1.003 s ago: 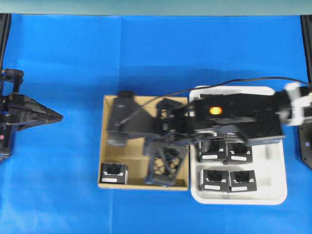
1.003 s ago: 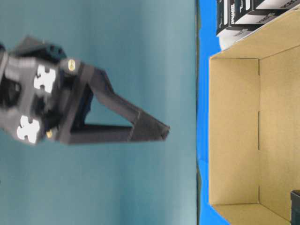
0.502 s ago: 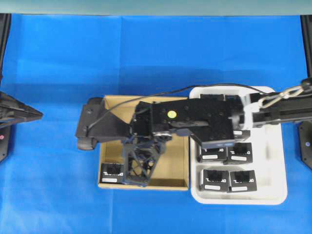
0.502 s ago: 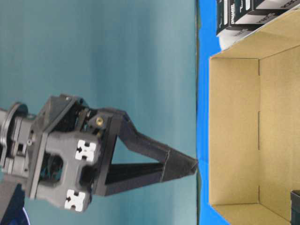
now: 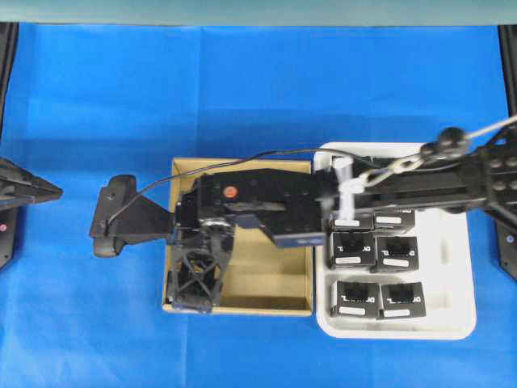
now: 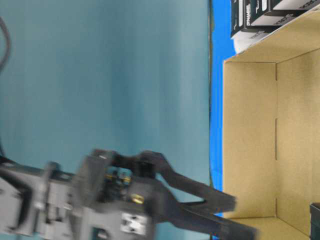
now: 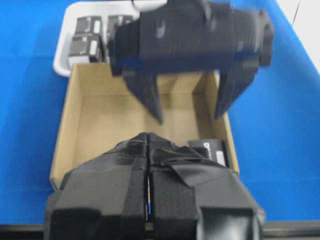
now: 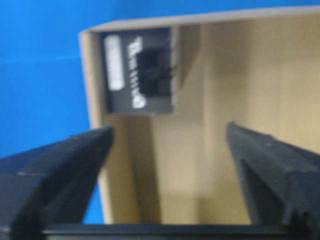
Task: Pick the box from inside the cardboard box.
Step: 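Lower the open right gripper around the black servo box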
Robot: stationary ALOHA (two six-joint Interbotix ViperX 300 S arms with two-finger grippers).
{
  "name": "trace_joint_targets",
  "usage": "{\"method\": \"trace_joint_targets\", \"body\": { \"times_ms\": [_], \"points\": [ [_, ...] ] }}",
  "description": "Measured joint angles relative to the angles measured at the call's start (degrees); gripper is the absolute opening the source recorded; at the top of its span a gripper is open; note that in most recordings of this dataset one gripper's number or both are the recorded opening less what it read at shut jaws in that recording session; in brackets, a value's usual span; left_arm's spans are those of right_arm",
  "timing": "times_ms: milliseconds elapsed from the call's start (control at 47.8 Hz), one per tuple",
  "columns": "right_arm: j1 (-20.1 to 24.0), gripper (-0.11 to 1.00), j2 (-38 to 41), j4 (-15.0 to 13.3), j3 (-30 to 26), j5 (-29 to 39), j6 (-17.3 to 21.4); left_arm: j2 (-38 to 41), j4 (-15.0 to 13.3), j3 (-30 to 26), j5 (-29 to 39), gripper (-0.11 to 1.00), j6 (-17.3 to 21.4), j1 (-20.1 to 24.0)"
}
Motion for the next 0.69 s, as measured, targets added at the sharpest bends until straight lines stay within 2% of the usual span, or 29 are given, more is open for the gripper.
{"method": "trace_joint_targets", "body": {
  "times_ms": [209,334,439,690],
  "points": [
    [-0.7,0.99,3.3,1.3,-0.8,-0.4,-2.1,-0.1,-0.1,-0.1,0.0,-0.07,-0.1,0.0],
    [-0.4,0.99,4.3,4.4,-0.9,-1.2,-4.5,-0.1,0.0,0.0,0.0,-0.07,-0.2,-0.1],
    [-0.1,0.99,4.9,5.8,-1.0,-1.7,-5.6,0.0,-0.1,0.0,0.0,-0.07,-0.2,0.0],
    [0.0,0.99,6.3,6.4,-1.0,-3.4,-6.2,-0.1,-0.1,0.0,0.0,-0.07,-0.1,-0.1]
  ]
}}
